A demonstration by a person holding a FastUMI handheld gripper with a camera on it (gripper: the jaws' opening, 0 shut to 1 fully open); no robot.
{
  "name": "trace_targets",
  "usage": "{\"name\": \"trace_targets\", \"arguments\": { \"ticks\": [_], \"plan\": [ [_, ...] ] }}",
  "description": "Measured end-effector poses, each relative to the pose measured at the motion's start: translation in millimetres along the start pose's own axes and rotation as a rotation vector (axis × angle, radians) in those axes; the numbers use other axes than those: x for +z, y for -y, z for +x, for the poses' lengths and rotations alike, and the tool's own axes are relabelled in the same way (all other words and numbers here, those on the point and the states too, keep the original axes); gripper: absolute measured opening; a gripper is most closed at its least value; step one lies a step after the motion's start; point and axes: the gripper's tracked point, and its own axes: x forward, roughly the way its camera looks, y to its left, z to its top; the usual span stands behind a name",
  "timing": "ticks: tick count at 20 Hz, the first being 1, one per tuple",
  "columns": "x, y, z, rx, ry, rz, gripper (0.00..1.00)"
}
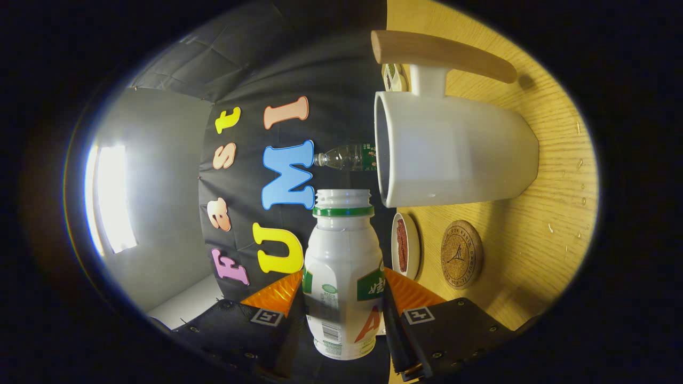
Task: Take the bottle from table, then pour the juice into the cup, finally place the bottle on the coaster
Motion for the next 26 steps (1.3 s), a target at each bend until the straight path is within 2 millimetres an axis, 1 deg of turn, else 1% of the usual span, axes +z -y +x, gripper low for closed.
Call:
{"name": "trace_targets", "arguments": {
  "ticks": [8, 15, 26],
  "plan": [
    [8.6, -7.4, 1.7, 0.023, 0.028, 0.074, 0.67],
    [5.6, -13.9, 4.1, 0.038, 0.029, 0.084, 0.67],
    [8.8, -17.7, 3.0, 0.049, 0.034, 0.101, 0.67]
  ]
}}
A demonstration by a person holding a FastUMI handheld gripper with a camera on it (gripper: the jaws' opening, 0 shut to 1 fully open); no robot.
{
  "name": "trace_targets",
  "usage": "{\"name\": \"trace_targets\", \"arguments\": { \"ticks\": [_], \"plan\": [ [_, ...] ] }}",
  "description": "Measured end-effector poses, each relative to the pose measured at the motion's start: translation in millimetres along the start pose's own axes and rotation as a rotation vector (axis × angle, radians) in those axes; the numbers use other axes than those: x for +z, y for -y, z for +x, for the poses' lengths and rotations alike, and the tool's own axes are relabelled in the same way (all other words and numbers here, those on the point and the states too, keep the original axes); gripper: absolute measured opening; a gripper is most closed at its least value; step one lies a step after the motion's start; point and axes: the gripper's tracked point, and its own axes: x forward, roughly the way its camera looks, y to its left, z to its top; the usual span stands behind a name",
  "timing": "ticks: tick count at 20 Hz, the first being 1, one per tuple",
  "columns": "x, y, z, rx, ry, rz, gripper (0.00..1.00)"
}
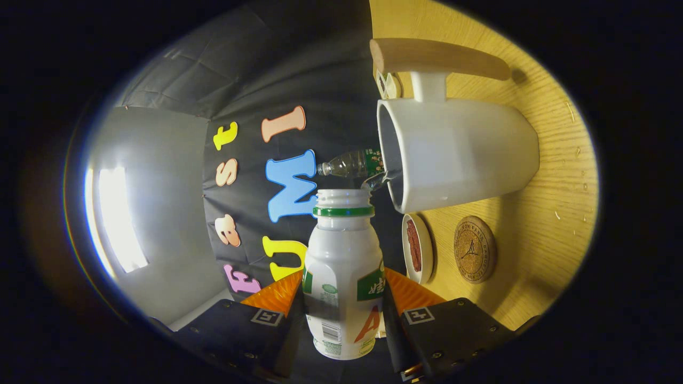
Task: Take the bottle from table, then pour the juice into the cup, finally place the bottle on the coaster
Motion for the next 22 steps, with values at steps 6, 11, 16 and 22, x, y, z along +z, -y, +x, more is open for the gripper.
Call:
{"name": "trace_targets", "arguments": {
  "ticks": [6, 11, 16, 22],
  "plan": [
    [1.0, -2.6, -0.1, 0.000, 0.002, 0.015, 0.67],
    [0.0, -4.6, -1.0, 0.012, -0.001, 0.015, 0.67],
    [1.7, -7.1, -0.4, 0.022, 0.005, 0.022, 0.67],
    [3.2, -9.9, -0.4, 0.034, 0.013, 0.034, 0.67]
  ]
}}
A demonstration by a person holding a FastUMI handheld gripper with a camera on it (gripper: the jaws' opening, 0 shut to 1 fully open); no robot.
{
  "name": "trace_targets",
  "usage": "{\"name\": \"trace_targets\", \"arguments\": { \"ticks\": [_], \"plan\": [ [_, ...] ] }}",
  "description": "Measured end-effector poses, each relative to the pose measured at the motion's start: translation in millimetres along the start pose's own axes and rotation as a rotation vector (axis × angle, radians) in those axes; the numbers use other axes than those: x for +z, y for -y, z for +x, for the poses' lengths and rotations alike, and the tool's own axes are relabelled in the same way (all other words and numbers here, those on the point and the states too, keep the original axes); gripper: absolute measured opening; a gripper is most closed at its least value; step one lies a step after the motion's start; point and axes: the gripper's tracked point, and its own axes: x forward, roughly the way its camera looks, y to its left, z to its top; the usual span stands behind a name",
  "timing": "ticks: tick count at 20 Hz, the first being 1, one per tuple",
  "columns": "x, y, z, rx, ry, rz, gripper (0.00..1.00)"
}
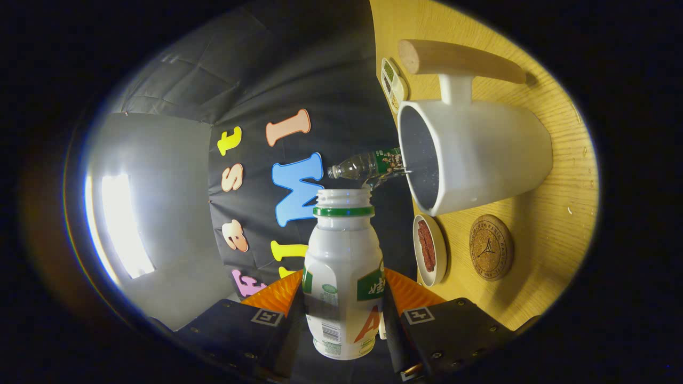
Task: Take the bottle from table, then pour the juice into the cup, finally place the bottle on the coaster
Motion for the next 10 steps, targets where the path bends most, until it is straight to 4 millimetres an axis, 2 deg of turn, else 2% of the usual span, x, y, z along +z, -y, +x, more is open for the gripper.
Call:
{"name": "trace_targets", "arguments": {
  "ticks": [10],
  "plan": [
    [1.4, -6.5, 2.9, 0.025, 0.021, 0.017, 0.67]
  ]
}}
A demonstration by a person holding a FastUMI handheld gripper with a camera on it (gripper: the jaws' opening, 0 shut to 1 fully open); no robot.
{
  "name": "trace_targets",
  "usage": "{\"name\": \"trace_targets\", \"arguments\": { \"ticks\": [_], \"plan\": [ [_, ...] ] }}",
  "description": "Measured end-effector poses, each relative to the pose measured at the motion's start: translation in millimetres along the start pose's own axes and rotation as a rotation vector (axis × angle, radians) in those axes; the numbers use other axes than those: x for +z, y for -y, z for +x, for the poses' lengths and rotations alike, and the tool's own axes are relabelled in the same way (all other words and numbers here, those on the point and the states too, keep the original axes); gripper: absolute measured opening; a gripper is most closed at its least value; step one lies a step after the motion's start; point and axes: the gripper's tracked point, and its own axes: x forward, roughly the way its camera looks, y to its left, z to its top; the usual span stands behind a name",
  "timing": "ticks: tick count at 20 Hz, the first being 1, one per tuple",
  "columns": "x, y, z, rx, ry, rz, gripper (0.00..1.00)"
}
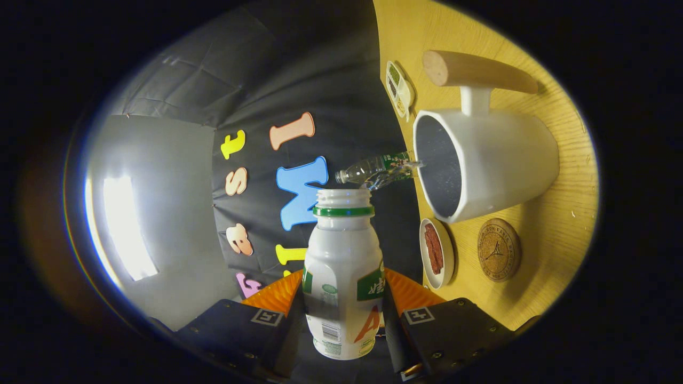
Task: Take the bottle from table, then pour the juice into the cup, finally place the bottle on the coaster
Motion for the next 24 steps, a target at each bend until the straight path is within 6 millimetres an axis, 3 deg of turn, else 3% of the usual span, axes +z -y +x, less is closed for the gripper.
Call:
{"name": "trace_targets", "arguments": {
  "ticks": [24],
  "plan": [
    [10.3, -1.1, 5.4, -0.024, 0.061, 0.047, 0.67]
  ]
}}
